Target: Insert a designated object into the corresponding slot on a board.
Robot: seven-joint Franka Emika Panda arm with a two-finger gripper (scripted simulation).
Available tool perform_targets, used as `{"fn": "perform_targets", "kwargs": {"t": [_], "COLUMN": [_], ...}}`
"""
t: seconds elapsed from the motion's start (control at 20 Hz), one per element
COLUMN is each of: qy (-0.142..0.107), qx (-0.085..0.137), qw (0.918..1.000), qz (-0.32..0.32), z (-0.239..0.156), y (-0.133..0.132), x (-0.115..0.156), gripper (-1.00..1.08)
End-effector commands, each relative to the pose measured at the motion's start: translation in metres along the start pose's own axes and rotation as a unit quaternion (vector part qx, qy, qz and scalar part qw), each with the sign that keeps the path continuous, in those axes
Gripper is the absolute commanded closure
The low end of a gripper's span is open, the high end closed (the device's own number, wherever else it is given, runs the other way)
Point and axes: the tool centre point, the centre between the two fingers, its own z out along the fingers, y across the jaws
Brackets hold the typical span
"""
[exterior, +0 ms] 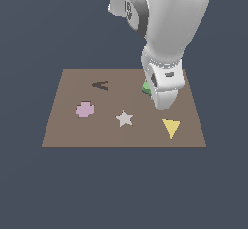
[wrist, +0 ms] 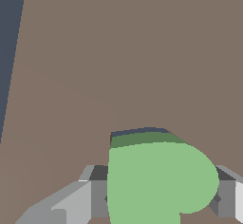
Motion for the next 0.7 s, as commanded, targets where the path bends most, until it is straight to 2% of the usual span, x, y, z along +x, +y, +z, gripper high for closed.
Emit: {"fn": "perform_targets", "kwargs": {"t": [0.0,0.15,0.2,0.65], "qy": [0.000,0.000,0.000,0.000], "qx": [0.000,0.000,0.000,0.000], "qw": [1.0000,1.0000,1.0000,1.0000], "qz": [-0.002,-0.003,-0.003,-0.003], "z": [0.0046,0.0082,0.0082,0.0082], "y": [-0.0007,-0.0012,-0.0012,-0.0012], "x": [0.0004,0.0005,0.0005,0.0005], "gripper": [1.08,1.08,-0.92,-0.92]}}
